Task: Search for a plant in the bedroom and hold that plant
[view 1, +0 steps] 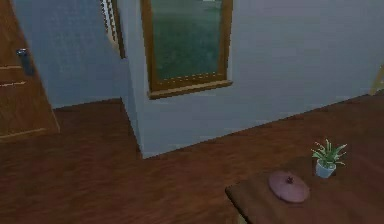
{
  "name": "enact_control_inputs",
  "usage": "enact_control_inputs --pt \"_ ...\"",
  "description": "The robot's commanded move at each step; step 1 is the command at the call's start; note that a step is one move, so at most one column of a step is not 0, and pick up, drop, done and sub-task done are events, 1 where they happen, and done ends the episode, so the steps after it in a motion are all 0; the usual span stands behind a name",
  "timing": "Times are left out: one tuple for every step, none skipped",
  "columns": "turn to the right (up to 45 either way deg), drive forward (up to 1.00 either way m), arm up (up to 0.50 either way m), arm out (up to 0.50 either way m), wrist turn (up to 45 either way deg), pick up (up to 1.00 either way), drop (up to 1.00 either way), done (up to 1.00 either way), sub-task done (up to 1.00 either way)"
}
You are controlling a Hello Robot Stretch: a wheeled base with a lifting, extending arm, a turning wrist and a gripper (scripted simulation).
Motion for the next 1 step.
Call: enact_control_inputs --pt "45.0 0.00 0.00 0.00 0.0 0.00 0.00 0.00 0.00"
